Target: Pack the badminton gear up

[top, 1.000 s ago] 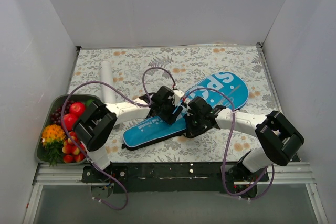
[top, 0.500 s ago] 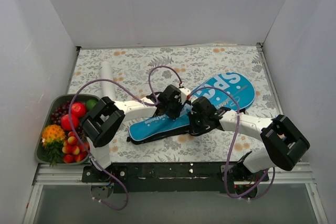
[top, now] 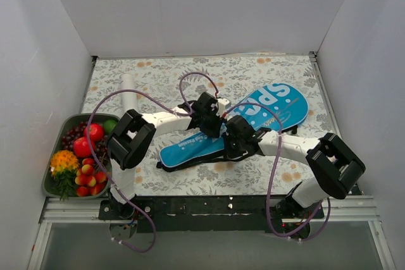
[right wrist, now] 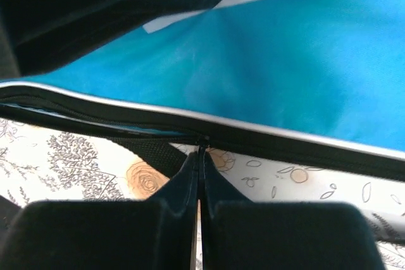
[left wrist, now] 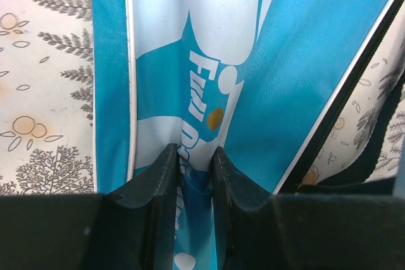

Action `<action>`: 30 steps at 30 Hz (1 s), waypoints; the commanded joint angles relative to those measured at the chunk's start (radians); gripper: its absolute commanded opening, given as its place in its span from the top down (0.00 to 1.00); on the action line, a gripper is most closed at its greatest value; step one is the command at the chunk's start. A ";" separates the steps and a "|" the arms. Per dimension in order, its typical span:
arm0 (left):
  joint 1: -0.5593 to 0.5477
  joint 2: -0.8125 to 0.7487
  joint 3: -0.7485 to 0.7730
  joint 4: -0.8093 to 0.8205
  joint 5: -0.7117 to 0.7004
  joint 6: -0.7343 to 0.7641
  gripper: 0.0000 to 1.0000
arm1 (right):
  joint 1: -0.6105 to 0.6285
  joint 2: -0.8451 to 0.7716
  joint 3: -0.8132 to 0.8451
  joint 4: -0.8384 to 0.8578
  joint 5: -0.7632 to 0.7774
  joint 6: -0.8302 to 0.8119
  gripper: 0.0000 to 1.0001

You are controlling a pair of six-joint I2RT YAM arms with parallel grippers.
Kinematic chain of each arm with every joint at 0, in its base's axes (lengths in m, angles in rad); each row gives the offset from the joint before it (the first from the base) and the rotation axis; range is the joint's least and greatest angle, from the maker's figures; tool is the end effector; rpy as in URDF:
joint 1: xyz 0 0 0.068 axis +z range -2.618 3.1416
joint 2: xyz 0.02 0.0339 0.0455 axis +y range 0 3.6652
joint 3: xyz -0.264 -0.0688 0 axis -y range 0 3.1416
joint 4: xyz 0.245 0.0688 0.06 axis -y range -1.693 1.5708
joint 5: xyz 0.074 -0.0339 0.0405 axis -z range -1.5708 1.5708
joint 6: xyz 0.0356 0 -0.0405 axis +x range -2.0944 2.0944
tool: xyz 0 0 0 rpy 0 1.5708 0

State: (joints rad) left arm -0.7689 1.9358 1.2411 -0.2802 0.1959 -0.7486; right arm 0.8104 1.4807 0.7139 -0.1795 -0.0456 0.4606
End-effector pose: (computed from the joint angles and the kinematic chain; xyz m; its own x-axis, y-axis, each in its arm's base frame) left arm 0.2841 -0.2845 0.1592 -0.9534 -0.0064 -0.3015 0.1524 0.8525 -0.5000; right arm 0.1907 0.2028 0.1608 -0.8307 -0.2291 -0.5073 -0.4163 0.8607 0.2930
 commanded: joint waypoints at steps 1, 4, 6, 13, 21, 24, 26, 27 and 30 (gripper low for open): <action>0.032 0.121 0.023 0.003 -0.056 -0.086 0.96 | 0.202 0.073 0.084 0.047 -0.209 -0.132 0.99; 0.065 0.118 0.021 -0.004 -0.038 -0.119 0.96 | 0.272 0.115 0.145 0.055 -0.221 -0.135 0.99; 0.078 0.114 0.020 -0.008 -0.038 -0.139 0.96 | 0.306 0.141 0.174 0.057 -0.232 -0.138 0.99; 0.143 0.095 0.017 -0.037 -0.055 -0.208 0.95 | 0.429 0.176 0.288 0.034 -0.241 -0.145 0.99; 0.198 0.078 0.021 -0.080 -0.124 -0.328 0.96 | 0.533 0.202 0.374 0.000 -0.240 -0.142 0.99; 0.218 0.074 0.024 -0.083 -0.148 -0.371 0.96 | 0.558 0.202 0.372 0.014 -0.237 -0.113 0.99; 0.227 0.072 0.026 -0.085 -0.157 -0.396 0.96 | 0.578 0.201 0.361 0.035 -0.223 -0.083 0.99; 0.232 0.071 0.024 -0.089 -0.174 -0.405 0.96 | 0.590 0.199 0.358 0.041 -0.215 -0.073 0.99; 0.247 0.061 0.011 -0.080 -0.176 -0.449 0.97 | 0.611 0.201 0.354 0.074 -0.182 -0.016 0.99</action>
State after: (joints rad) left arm -0.5838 1.9598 1.2789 -0.3519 0.2657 -1.1297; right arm 1.3296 1.6955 1.0286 -0.1871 -0.0853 0.3424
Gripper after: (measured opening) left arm 0.214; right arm 0.020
